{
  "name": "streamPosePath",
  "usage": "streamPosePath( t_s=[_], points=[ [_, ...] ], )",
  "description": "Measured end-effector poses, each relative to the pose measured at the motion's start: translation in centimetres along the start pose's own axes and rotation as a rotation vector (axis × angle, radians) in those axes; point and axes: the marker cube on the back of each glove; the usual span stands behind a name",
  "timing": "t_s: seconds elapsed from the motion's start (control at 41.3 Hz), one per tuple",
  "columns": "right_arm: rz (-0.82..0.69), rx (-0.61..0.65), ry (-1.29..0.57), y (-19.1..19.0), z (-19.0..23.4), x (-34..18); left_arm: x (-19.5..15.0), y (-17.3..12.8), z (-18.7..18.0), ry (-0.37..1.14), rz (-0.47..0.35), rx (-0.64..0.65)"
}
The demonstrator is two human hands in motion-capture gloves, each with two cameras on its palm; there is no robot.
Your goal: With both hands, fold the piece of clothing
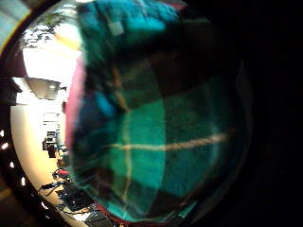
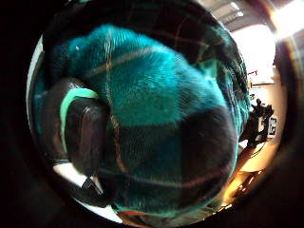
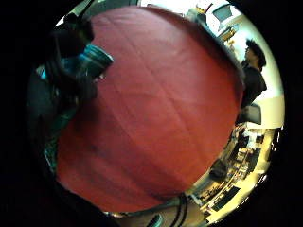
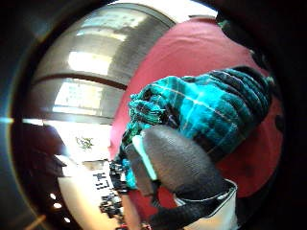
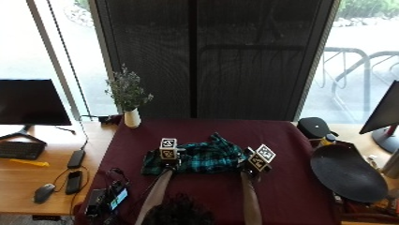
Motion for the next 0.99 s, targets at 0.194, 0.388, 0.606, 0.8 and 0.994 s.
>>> streamPosePath(
  t_s=[0.194,0.388,0.606,0.8,0.994],
  points=[
    [-0.114,-0.118,-0.178,-0.9,0.1,-3.2,0.2,-0.2,0.3,0.074,0.013,-0.072],
    [-0.215,-0.040,-0.426,-1.8,-1.4,-7.6,-0.5,0.5,-2.7,0.121,0.015,-0.151],
    [-0.300,0.004,-0.579,4.0,-3.2,-18.8,-4.0,2.1,-13.9,0.166,-0.043,0.026],
    [-0.654,-0.212,-0.612,12.4,3.7,-31.1,-6.5,2.6,-17.6,0.106,-0.017,0.263],
    [-0.872,-0.075,-0.344,16.0,13.2,-35.0,-10.3,1.9,-14.6,0.077,-0.115,0.260]
  ],
)
